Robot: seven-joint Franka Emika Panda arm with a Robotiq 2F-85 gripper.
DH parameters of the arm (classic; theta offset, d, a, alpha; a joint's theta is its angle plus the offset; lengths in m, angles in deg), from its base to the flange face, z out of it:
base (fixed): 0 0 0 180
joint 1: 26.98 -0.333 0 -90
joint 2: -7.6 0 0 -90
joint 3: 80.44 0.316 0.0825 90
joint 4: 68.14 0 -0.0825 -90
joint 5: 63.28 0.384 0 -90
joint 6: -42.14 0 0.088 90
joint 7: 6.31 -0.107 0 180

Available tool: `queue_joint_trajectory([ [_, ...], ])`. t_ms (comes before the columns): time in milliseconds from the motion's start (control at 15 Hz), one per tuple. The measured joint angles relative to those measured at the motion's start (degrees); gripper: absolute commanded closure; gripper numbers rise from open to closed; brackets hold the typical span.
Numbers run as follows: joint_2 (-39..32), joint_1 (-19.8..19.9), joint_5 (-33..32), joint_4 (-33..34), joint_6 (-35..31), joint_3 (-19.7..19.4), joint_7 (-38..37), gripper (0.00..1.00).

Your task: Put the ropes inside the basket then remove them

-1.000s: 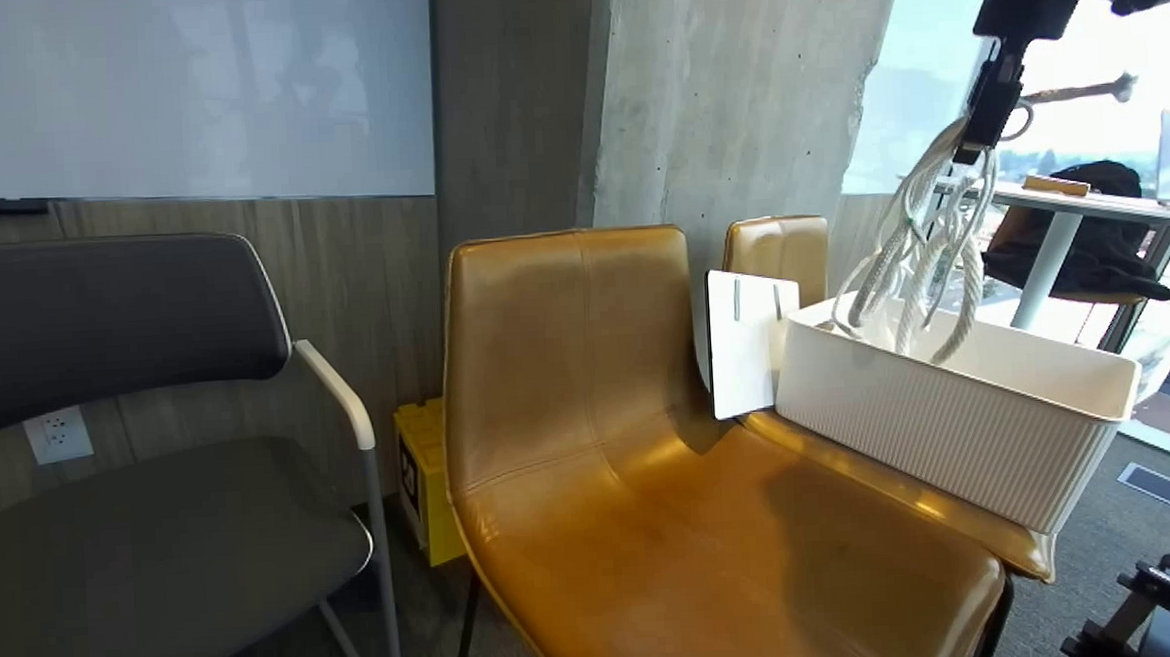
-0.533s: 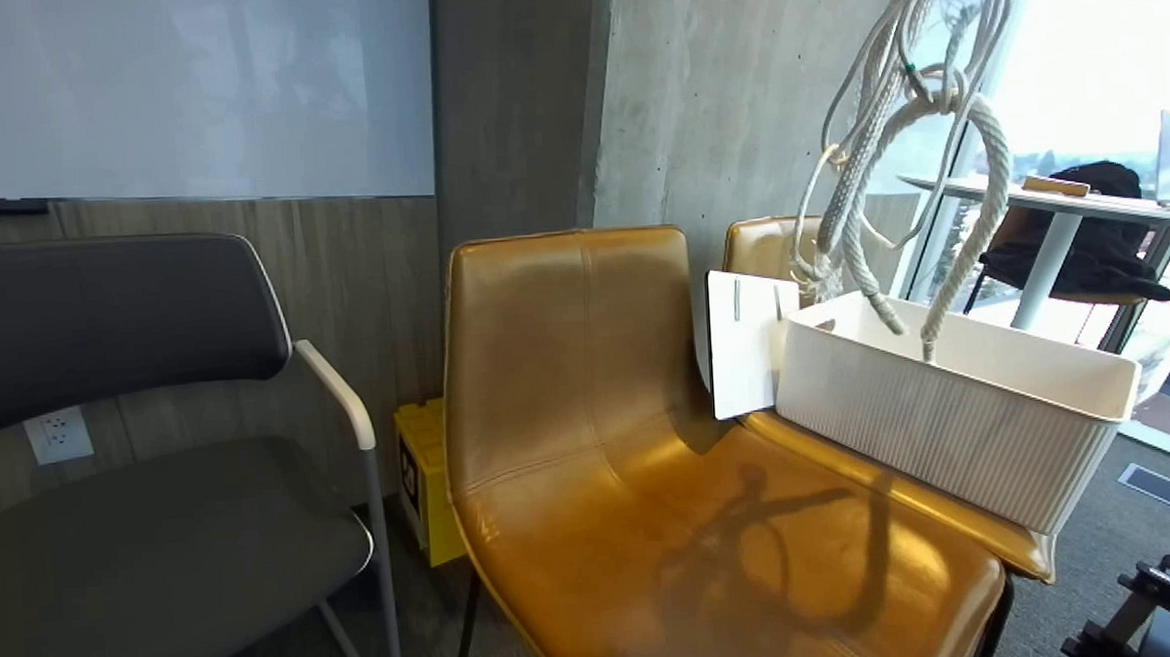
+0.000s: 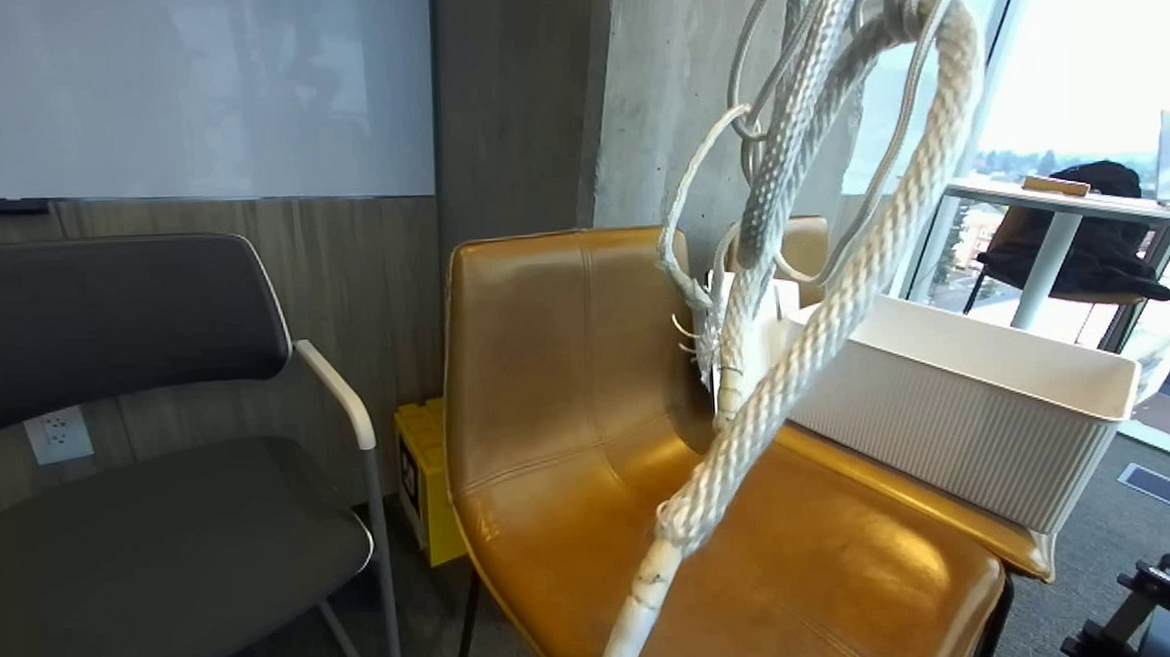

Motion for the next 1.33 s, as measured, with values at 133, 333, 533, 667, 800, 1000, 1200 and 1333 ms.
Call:
queue_joint_trajectory([
  [133,-1.7,-0.3,0.0,0.6,0.0,0.2,0.2,1.00],
  [333,-3.9,-0.2,0.0,1.6,0.0,0.2,0.7,1.00],
  [533,-5.2,0.4,0.0,1.7,0.0,-0.1,0.9,1.00],
  [667,-6.0,1.5,-0.1,1.6,0.0,-0.8,1.5,1.00],
  [800,-6.8,3.4,-0.1,1.3,-0.1,-2.1,3.2,1.00],
  [1000,-7.8,6.5,0.0,1.3,-0.2,-3.7,5.8,0.68],
  [1200,-8.1,7.5,0.2,1.2,-0.1,-3.9,7.5,0.45],
  [1333,-7.8,6.9,0.5,0.4,-0.1,-3.1,7.6,0.33],
])
